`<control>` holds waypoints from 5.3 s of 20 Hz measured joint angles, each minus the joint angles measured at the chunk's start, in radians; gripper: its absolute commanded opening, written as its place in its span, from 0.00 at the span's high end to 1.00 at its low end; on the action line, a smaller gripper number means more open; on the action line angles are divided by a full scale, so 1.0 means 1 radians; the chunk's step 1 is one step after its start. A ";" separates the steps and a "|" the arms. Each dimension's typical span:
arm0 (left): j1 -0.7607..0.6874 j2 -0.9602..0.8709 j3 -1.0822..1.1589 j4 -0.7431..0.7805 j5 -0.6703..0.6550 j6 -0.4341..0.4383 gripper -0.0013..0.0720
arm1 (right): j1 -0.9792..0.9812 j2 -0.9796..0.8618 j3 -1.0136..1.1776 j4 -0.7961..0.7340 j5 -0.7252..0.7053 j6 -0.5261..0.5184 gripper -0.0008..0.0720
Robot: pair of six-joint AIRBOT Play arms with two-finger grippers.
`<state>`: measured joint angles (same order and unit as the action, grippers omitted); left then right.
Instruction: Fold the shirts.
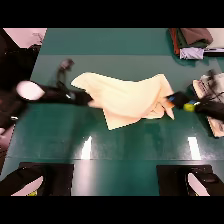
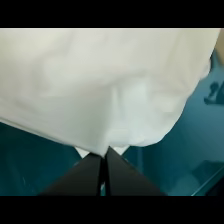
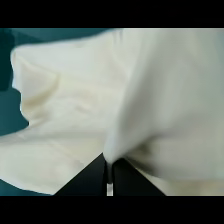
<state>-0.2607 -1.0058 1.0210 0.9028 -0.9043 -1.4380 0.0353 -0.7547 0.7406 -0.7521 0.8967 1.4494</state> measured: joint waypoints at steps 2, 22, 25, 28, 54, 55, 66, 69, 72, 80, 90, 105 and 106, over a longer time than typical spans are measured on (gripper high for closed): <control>0.086 0.063 0.128 0.022 -0.025 0.000 0.95 | -0.108 0.036 0.125 -0.027 0.050 0.000 0.96; 0.285 0.158 1.109 0.202 -0.185 -0.072 0.95 | -0.450 -0.161 1.334 -0.130 0.449 -0.041 0.96; 0.285 0.154 1.040 0.167 -0.226 -0.088 0.95 | -0.446 -0.173 1.300 -0.135 0.466 -0.036 0.96; 0.285 0.107 0.896 0.184 -0.259 -0.095 0.95 | -0.379 -0.243 1.228 -0.142 0.478 -0.029 0.96; 0.281 -0.643 0.522 0.232 0.045 0.123 0.95 | -0.072 -0.981 0.958 -0.443 0.212 0.002 0.96; 0.279 -0.656 0.507 0.225 0.051 0.127 0.95 | -0.069 -0.973 0.919 -0.449 0.204 0.002 0.96; 0.265 -0.740 0.470 0.192 0.024 0.121 0.16 | -0.026 -0.949 0.801 -0.448 0.192 0.006 0.44; 0.292 -0.732 0.513 0.194 -0.084 0.116 0.16 | -0.036 -0.937 0.859 -0.445 0.272 0.006 0.44; 0.341 -0.695 0.527 0.192 -0.210 0.134 0.16 | -0.066 -0.895 0.887 -0.444 0.383 -0.026 0.44; 0.385 -0.616 0.304 0.101 -0.327 0.243 0.16 | -0.177 -0.796 0.903 -0.317 0.654 -0.085 0.47; 0.274 -0.613 0.186 0.084 -0.209 0.279 0.84 | -0.193 -0.779 0.903 -0.287 0.697 -0.093 0.47; 0.259 -0.362 0.183 0.153 -0.285 0.220 0.95 | -0.335 -0.495 0.172 -0.294 0.580 -0.094 0.45; 0.259 -0.355 0.183 0.155 -0.290 0.216 0.95 | -0.339 -0.476 0.103 -0.287 0.548 -0.099 0.45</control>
<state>-0.0017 -1.3605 1.2045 1.0576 -1.1942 -1.2221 -0.3038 -1.2308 0.8433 -1.0389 1.4445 1.3502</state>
